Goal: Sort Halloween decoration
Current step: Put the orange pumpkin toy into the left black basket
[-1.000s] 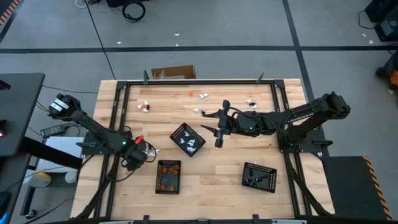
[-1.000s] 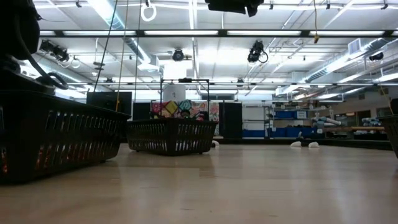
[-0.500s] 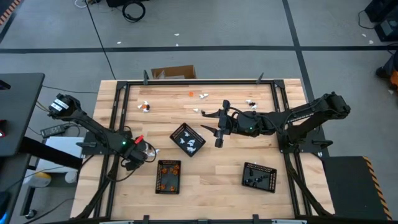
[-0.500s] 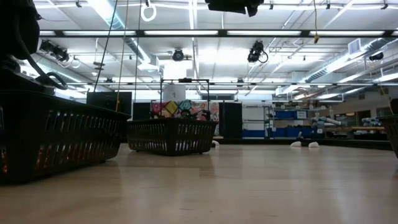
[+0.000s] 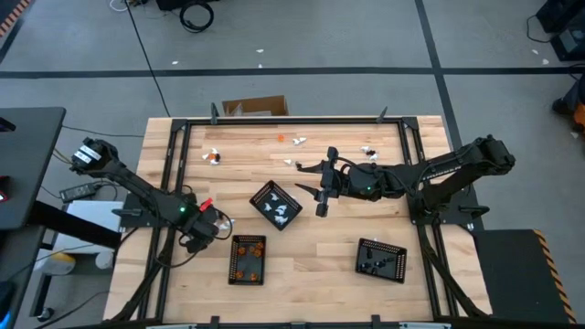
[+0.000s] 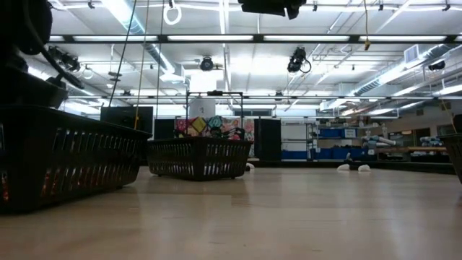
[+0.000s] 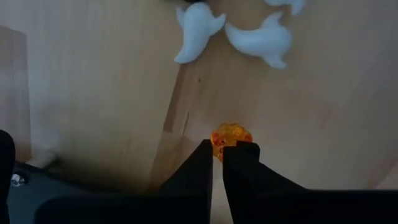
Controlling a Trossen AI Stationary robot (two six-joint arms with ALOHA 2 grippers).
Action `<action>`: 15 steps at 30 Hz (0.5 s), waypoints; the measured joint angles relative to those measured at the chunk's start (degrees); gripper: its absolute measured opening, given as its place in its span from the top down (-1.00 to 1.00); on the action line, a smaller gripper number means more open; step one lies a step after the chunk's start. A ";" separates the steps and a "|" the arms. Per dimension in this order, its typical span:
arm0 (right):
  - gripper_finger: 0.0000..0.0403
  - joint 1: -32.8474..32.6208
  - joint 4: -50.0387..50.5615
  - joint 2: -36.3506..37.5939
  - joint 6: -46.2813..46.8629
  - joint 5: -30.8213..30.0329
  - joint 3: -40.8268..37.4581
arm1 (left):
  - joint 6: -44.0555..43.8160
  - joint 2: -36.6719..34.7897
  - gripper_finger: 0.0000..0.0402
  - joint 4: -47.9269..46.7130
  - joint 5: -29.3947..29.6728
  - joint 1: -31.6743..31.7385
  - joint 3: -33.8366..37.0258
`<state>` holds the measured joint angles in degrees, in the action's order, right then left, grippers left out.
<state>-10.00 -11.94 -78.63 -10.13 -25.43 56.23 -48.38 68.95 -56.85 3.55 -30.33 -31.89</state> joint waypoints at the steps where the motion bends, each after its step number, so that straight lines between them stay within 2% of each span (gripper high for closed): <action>1: 0.05 0.00 0.00 0.00 0.02 0.01 0.00 | 0.02 0.00 0.78 -0.28 -0.02 0.00 -0.44; 15: 0.05 0.01 0.00 0.00 0.00 0.02 0.00 | 0.07 -0.02 0.77 0.58 1.60 0.03 -2.67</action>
<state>-9.99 -11.94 -78.63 -10.13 -25.41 56.23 -48.31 68.93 -56.26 5.15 -30.29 -34.56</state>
